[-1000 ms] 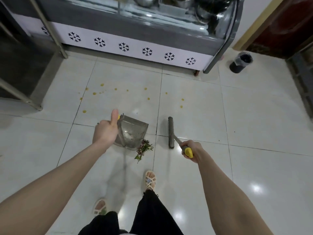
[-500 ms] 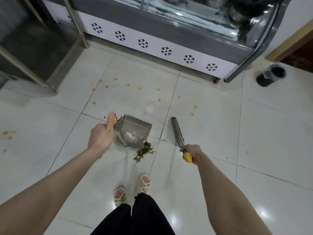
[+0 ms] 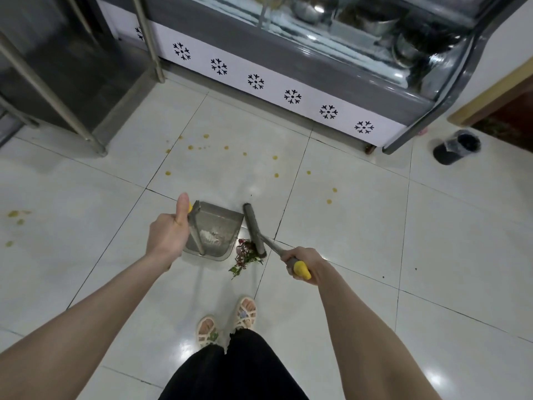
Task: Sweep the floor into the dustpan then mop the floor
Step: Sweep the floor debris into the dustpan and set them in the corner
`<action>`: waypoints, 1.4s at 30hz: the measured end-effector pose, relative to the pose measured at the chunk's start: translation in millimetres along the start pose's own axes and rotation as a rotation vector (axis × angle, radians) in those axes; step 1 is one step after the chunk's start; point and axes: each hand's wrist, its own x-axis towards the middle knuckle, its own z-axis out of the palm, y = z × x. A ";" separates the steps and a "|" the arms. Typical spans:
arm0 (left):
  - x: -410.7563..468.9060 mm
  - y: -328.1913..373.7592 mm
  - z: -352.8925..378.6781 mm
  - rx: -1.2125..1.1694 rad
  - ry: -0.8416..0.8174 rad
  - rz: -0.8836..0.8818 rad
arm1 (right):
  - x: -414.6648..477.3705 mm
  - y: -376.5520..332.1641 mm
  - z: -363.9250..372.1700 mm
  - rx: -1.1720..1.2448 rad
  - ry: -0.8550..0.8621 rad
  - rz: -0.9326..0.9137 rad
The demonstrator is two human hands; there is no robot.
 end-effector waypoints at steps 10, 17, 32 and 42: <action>-6.0 -15.2 -19.9 -0.061 0.034 -0.038 | -4.8 -31.0 16.3 -0.135 0.054 -0.100; -1.7 -20.2 -19.3 -0.097 0.101 -0.121 | 40.0 -79.2 9.0 -0.299 0.094 -0.162; 5.5 -16.4 -4.7 -0.127 0.246 -0.242 | 119.9 -137.6 20.5 -0.656 0.030 -0.140; -11.1 -54.4 -27.2 -0.081 0.212 -0.246 | 84.9 -108.9 31.7 -0.849 -0.011 -0.120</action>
